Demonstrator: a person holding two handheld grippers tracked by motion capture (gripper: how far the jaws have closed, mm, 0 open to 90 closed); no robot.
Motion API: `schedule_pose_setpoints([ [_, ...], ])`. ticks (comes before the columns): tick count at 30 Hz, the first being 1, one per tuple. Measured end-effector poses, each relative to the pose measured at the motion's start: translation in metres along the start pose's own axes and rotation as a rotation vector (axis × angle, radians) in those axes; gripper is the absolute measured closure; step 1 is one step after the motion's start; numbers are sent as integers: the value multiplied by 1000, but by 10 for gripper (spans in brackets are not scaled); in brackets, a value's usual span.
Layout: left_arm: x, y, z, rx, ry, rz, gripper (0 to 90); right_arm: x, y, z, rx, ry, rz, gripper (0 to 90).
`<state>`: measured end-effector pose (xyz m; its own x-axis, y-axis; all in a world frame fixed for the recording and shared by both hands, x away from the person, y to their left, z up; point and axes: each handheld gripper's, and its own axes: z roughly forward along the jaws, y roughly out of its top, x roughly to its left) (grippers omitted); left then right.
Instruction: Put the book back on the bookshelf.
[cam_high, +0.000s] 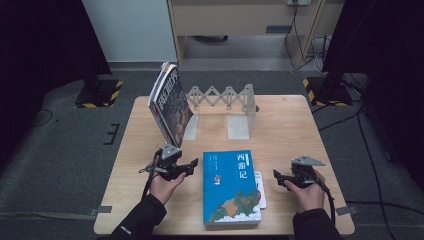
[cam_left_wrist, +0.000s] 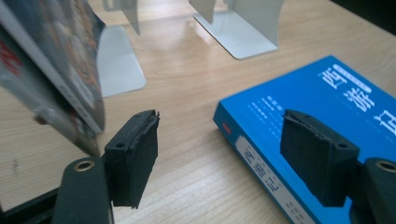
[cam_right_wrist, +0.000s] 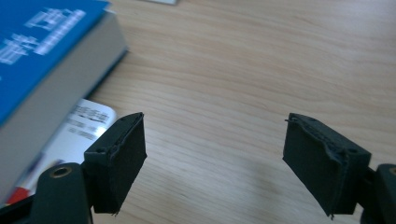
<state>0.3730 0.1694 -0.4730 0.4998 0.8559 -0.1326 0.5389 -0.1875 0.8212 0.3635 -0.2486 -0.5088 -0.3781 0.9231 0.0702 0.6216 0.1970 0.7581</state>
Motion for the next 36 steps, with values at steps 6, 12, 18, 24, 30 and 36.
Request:
schedule_pose_setpoints([
  [6,-7,-2,6,5,-33,14,270,15,8,-3,-16,49,-29,178],
  [12,-17,-7,20,41,-59,27,272,27,12,-3,-33,109,-26,187],
  [18,-23,-12,30,69,-99,25,254,37,14,-2,-32,152,-28,187],
  [24,-26,-18,38,91,-113,40,210,48,13,4,-13,184,-37,186],
  [30,-26,-21,44,69,-143,31,176,57,11,10,16,213,-54,188],
  [36,-26,-26,52,30,-203,4,153,62,10,15,20,251,-41,180],
])
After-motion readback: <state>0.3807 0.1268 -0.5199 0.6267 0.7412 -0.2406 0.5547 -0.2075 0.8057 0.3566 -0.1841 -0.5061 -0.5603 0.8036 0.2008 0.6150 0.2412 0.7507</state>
